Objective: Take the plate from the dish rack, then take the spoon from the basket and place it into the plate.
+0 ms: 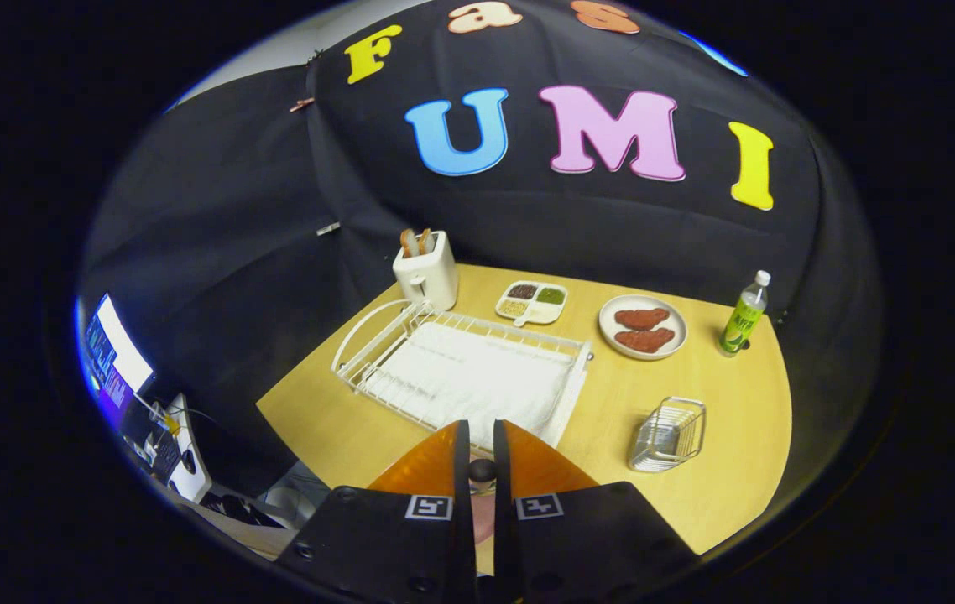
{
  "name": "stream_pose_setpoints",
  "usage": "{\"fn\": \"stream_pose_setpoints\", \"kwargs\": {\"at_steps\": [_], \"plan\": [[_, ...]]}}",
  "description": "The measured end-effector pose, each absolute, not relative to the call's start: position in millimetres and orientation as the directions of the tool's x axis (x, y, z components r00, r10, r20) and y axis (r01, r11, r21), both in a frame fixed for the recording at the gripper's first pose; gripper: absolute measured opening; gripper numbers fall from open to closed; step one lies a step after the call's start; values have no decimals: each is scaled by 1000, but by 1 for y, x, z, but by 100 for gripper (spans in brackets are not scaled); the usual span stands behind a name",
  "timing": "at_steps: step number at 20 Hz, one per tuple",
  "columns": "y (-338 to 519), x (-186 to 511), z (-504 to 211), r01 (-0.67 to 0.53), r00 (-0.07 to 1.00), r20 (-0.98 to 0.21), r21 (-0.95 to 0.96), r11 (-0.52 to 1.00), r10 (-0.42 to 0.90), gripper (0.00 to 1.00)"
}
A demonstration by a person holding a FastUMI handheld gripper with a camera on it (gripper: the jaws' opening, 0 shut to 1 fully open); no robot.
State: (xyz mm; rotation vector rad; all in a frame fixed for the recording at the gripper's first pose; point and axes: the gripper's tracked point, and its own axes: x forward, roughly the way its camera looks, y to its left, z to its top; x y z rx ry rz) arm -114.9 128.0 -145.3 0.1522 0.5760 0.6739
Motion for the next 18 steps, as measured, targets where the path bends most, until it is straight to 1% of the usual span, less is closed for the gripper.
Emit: {"fn": "stream_pose_setpoints", "kwargs": {"at_steps": [4, 7, 10, 11, 13, 18], "plan": [[165, -127, -192, -599, 573, -492, 295, 745, 655, 13], [193, -129, -214, -623, 550, -485, 304, 721, 680, 13], [213, -126, -223, -655, 549, -443, 298, 694, 709, 13], [216, -121, -216, -661, 568, -403, 296, 690, 717, 13], [215, -121, -220, -670, 556, -404, 300, 679, 726, 13], [195, -152, -239, -717, 472, -471, 287, 635, 745, 13]]}}
